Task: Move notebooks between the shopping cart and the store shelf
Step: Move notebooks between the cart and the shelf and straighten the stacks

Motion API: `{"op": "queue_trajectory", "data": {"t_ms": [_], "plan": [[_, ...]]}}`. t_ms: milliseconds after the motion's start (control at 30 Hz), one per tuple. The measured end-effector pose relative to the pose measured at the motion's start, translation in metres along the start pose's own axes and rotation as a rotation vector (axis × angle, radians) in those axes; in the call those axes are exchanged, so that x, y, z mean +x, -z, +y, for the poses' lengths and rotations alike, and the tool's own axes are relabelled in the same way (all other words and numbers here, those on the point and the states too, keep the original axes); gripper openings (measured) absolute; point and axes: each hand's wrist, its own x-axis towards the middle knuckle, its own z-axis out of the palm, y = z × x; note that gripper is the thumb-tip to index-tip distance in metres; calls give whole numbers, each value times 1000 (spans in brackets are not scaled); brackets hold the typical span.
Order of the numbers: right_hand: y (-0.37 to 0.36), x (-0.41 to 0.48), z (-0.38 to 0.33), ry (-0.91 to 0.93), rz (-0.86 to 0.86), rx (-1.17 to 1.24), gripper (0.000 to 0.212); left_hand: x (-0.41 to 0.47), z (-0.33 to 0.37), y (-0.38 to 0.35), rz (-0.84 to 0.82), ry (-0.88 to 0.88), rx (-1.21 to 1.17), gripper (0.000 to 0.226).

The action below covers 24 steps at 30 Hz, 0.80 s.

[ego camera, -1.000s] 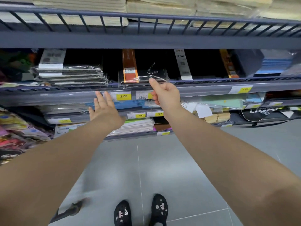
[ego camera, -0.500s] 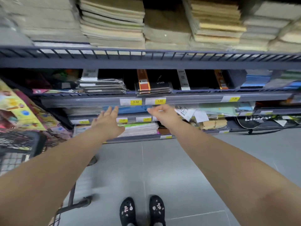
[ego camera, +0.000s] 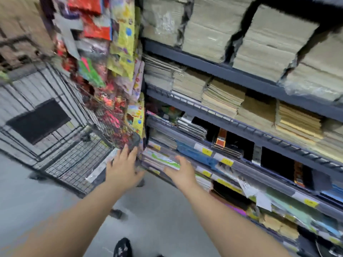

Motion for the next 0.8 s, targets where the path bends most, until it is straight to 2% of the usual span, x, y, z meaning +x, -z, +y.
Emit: {"op": "queue_trajectory", "data": {"t_ms": [233, 400, 567, 800], "plan": [[-58, -15, -44, 138, -92, -160, 74, -46, -73, 5, 91, 209, -134, 79], [-115, -27, -66, 188, -56, -280, 73, -55, -127, 12, 104, 267, -219, 79], [-177, -34, -97, 206, 10, -262, 71, -43, -202, 36, 146, 229, -210, 82], [-262, -44, -132, 83, 117, -130, 64, -14, -297, 64, 127, 54, -180, 81]]}}
